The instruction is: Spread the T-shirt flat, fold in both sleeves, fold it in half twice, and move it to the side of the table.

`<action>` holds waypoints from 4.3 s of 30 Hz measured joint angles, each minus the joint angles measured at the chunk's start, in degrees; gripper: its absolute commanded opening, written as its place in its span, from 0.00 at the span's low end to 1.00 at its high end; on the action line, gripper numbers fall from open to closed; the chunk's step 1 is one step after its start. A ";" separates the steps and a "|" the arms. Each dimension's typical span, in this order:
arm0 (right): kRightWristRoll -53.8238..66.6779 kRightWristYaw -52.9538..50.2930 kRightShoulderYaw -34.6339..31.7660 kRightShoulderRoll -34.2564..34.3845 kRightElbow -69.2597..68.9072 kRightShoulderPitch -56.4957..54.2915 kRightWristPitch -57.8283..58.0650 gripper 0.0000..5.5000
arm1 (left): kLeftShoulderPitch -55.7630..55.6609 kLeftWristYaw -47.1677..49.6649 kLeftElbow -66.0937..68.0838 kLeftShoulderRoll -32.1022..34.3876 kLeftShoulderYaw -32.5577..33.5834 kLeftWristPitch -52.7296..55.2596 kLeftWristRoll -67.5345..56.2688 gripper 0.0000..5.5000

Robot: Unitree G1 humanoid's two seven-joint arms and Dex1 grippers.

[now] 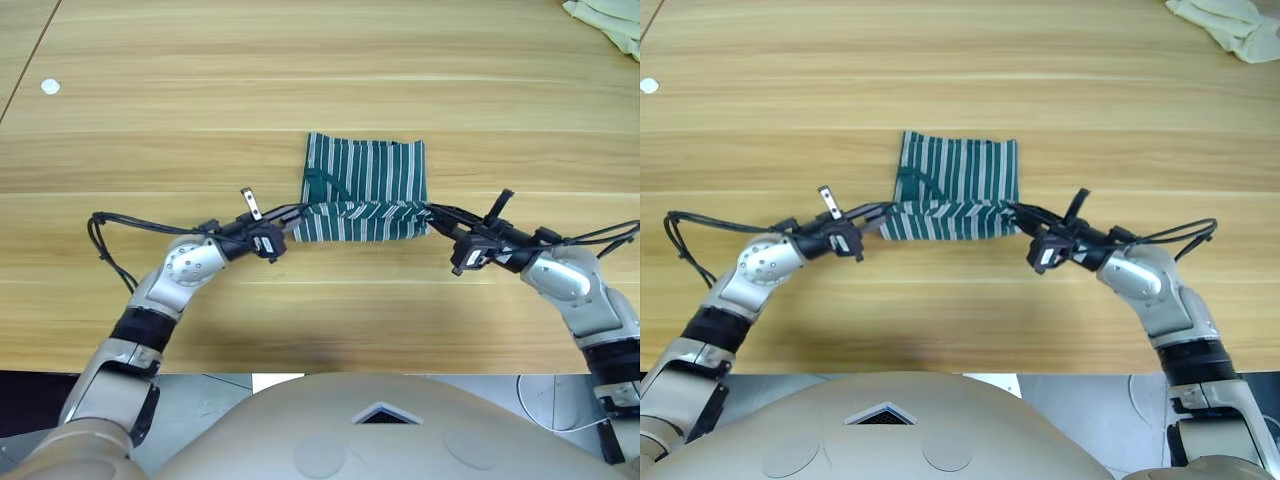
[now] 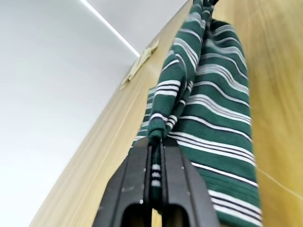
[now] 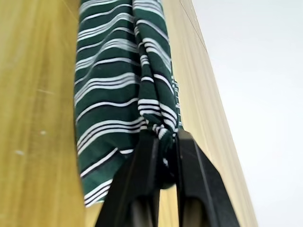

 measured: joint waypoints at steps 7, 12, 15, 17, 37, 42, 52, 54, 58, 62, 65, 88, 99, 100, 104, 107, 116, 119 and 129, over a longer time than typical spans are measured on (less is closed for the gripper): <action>-4.70 -4.70 0.00 3.77 6.48 -8.70 3.11 0.05 | -14.75 3.96 16.39 -5.66 -0.23 0.90 5.19 0.01; -9.00 -8.12 1.34 6.31 14.20 -14.78 5.08 0.05 | -21.89 7.57 29.89 -9.63 -0.88 -0.25 7.76 0.01; -11.36 -11.10 2.55 8.45 20.65 -20.25 6.36 0.05 | -25.24 10.27 36.15 -11.26 -1.40 -0.44 9.72 0.01; -12.40 -12.99 3.44 9.96 24.44 -22.75 6.90 0.05 | -26.67 12.05 39.68 -12.33 -1.69 -0.74 10.96 0.01; -16.74 -25.14 9.26 17.06 48.65 -39.14 7.34 0.20 | -36.31 22.22 53.00 -15.86 -1.92 5.49 13.75 0.22; -17.16 -28.15 10.42 18.81 52.40 -41.24 8.14 0.36 | -36.29 22.24 54.11 -18.01 -1.90 7.35 13.73 0.37; -18.17 -34.84 12.07 21.52 62.56 -48.52 12.54 0.60 | -34.84 23.00 53.73 -18.70 2.00 6.15 10.88 0.66; -15.93 -36.05 10.17 22.24 63.34 -49.14 12.02 0.60 | -32.69 23.59 53.11 -17.88 3.39 5.78 9.26 0.72; 0.85 -25.24 2.45 28.64 56.50 -44.20 3.97 0.60 | -25.65 24.05 52.62 -15.38 8.39 4.83 4.45 0.83; 6.89 -12.67 1.44 36.83 57.10 -40.77 7.83 0.60 | -20.32 24.43 50.88 -14.92 15.72 3.68 -3.52 0.95; 12.28 -5.91 -3.80 35.28 63.30 -42.56 17.84 0.60 | -19.38 21.87 50.78 -16.97 21.44 4.65 -10.65 0.97; 30.63 -49.77 -39.33 16.34 69.25 -39.39 36.04 0.60 | -15.32 14.73 45.47 -22.10 39.05 5.64 -28.01 0.97; 31.57 -58.34 -43.99 21.59 68.88 -39.71 23.78 0.60 | -9.61 29.11 40.31 -21.16 36.77 -7.71 -17.23 0.97; 31.11 -58.36 -43.24 22.86 68.55 -39.77 20.56 0.60 | -9.51 31.18 40.18 -20.96 36.71 -8.02 -16.50 0.97; 17.40 -56.32 -28.65 30.44 63.39 -42.67 1.56 0.60 | -10.55 38.49 40.84 -19.58 35.18 -9.08 -11.04 0.97; 6.47 -51.82 -15.72 38.52 63.27 -49.03 -1.39 0.60 | -14.30 40.34 43.42 -19.68 33.20 -8.71 -8.77 0.97; 0.35 -42.21 -6.27 47.59 70.52 -43.36 5.66 0.60 | -18.07 41.73 50.52 -22.93 25.67 -5.94 -2.65 0.84; -0.07 -42.37 -5.63 46.87 70.15 -42.32 4.53 0.60 | -18.36 38.68 51.30 -23.56 26.92 -4.41 -5.52 0.79; 1.12 -43.89 -7.01 42.64 69.57 -41.53 4.50 0.69 | -18.93 34.36 51.85 -24.68 29.34 -2.53 -10.27 0.78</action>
